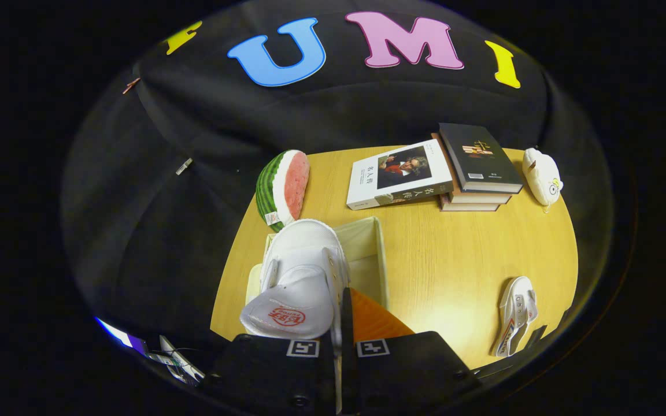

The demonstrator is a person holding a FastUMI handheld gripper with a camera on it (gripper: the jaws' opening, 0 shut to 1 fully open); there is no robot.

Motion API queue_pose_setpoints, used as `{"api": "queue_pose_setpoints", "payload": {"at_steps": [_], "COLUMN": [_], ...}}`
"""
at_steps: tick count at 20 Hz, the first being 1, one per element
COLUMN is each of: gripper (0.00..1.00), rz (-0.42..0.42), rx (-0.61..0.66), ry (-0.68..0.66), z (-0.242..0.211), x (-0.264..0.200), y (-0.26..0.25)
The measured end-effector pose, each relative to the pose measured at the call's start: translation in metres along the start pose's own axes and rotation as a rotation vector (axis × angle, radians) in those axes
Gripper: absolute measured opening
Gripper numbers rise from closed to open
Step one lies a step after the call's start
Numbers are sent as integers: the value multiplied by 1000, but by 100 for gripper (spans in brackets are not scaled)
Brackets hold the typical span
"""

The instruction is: Open the storage box then place both shoes into the box .Put the left shoe in first, then the right shoe, with the right side of both shoes facing outward in a uniform manner.

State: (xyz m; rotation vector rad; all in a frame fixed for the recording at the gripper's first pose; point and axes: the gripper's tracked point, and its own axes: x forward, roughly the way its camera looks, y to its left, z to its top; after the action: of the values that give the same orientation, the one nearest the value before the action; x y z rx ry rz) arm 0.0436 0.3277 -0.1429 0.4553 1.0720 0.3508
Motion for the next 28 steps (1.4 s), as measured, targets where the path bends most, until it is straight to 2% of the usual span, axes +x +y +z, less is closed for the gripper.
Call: {"api": "queue_pose_setpoints", "payload": {"at_steps": [9, 12, 14, 18, 19, 20, 21, 23, 24, 26, 28], "gripper": [9, 11, 21, 38, 43, 55, 61, 83, 90, 96, 97], "rz": [-83, -69, -5, 197, 217, 230, 237, 250, 254, 264, 280], "rx": [82, 91, 84, 163, 154, 140, 125, 108, 102, 89, 83], "ry": [54, 60, 94, 127, 120, 115, 111, 105, 96, 75, 50], "z": [-24, -25, -28, -26, -23, -20, -19, -19, -19, -18, -16], "x": [70, 77, 78, 67, 64, 59, 55, 46, 42, 30, 14], "y": [15, 23, 36, 76, 80, 81, 80, 78, 75, 68, 60]}}
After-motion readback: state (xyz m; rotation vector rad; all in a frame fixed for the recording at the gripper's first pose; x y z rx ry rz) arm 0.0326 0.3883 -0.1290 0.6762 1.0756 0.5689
